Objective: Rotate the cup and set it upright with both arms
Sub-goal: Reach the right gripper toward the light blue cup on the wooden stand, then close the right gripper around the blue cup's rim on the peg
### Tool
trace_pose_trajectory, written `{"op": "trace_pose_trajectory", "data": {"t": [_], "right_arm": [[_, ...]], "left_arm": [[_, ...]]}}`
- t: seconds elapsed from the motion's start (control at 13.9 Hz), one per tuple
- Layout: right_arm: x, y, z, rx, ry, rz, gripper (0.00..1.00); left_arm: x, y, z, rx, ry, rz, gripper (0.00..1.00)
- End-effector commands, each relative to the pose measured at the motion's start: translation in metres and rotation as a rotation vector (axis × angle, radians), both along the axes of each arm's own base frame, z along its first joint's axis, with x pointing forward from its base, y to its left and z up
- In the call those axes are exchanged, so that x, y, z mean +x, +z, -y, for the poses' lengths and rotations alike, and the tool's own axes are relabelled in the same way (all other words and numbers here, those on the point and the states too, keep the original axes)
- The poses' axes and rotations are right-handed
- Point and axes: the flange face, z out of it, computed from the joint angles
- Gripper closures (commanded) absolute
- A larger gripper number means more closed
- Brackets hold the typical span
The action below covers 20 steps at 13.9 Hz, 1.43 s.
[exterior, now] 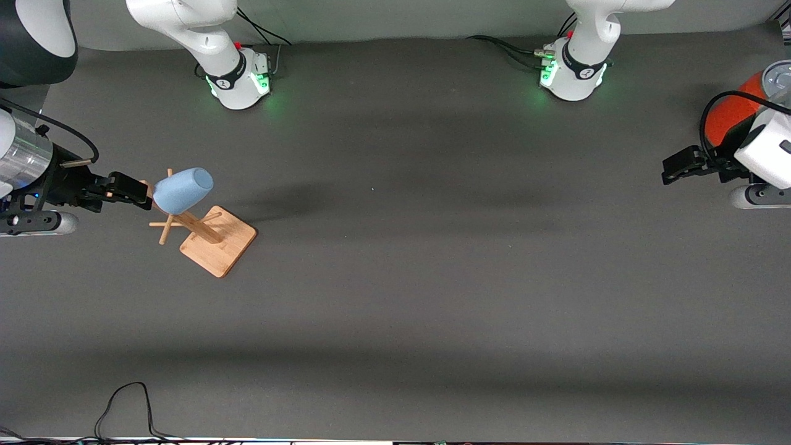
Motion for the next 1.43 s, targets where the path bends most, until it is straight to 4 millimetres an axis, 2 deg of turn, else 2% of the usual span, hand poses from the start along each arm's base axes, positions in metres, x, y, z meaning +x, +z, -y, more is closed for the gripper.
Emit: {"op": "trace_pose_trajectory", "data": {"t": [0.0, 0.29, 0.36, 0.65, 0.72, 0.86, 1.0, 1.22, 1.36], "right_arm": [[0.004, 0.004, 0.001, -0.011, 0.016, -0.003, 0.00], [0.004, 0.013, 0.001, -0.011, 0.024, 0.015, 0.00], [-0.002, 0.013, -0.001, -0.012, 0.001, 0.002, 0.00], [-0.019, 0.003, 0.000, 0.033, -0.523, -0.121, 0.00], [-0.023, -0.005, 0.000, 0.029, -0.659, -0.156, 0.00], [-0.030, -0.009, 0.004, 0.060, -0.845, -0.206, 0.00], [-0.045, -0.028, 0.009, 0.061, -0.990, -0.225, 0.00], [-0.077, -0.069, 0.040, 0.091, -1.099, -0.197, 0.00], [-0.080, -0.090, 0.047, 0.132, -1.154, -0.224, 0.00]], "left_arm": [[-0.002, 0.009, 0.001, -0.002, -0.012, 0.020, 0.00], [-0.002, 0.009, 0.001, -0.002, -0.012, 0.020, 0.00], [-0.002, 0.009, 0.001, -0.002, -0.012, 0.020, 0.00], [-0.002, 0.009, 0.002, -0.001, -0.014, 0.020, 0.00], [-0.002, 0.009, 0.001, -0.001, -0.012, 0.020, 0.00], [-0.001, 0.008, -0.001, -0.001, -0.009, 0.020, 0.00], [-0.001, 0.009, 0.000, -0.001, -0.011, 0.023, 0.00], [-0.001, 0.009, 0.000, -0.001, -0.011, 0.022, 0.00], [-0.002, 0.009, 0.001, -0.001, -0.012, 0.023, 0.00]]}}
